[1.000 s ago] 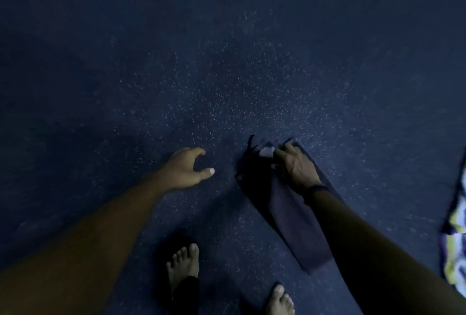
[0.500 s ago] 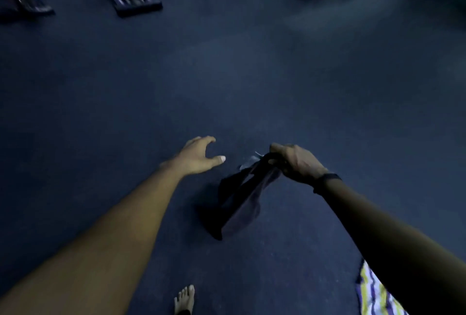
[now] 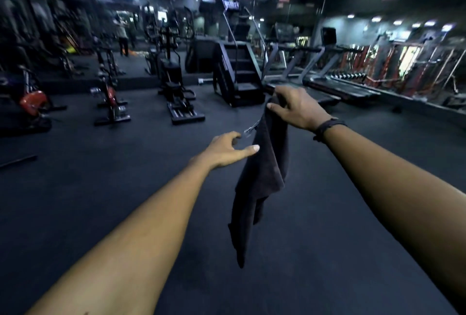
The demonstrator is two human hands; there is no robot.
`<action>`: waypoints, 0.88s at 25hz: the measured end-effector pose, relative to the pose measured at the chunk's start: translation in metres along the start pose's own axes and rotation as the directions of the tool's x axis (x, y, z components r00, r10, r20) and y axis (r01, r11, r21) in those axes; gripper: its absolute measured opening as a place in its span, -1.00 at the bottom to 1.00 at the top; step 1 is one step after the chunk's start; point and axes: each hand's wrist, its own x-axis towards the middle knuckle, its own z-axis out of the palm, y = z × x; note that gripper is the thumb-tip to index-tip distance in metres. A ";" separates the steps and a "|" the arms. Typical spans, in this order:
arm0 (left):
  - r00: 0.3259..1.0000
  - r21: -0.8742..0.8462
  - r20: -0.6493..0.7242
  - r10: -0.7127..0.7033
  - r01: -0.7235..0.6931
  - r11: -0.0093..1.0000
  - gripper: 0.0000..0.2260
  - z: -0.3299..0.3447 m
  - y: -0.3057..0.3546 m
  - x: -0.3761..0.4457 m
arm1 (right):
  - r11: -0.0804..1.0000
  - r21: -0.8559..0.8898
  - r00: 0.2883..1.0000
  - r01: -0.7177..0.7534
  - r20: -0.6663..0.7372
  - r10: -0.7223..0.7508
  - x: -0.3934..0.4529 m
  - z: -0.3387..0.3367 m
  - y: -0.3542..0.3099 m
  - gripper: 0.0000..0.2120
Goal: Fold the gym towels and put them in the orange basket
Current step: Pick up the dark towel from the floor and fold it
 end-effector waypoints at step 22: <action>0.929 0.109 -0.318 -0.190 0.235 0.966 -0.61 -0.174 -0.021 -0.028 | 1.000 -0.011 0.984 -0.001 -0.181 -0.001 0.072 -0.054 -0.104 -0.72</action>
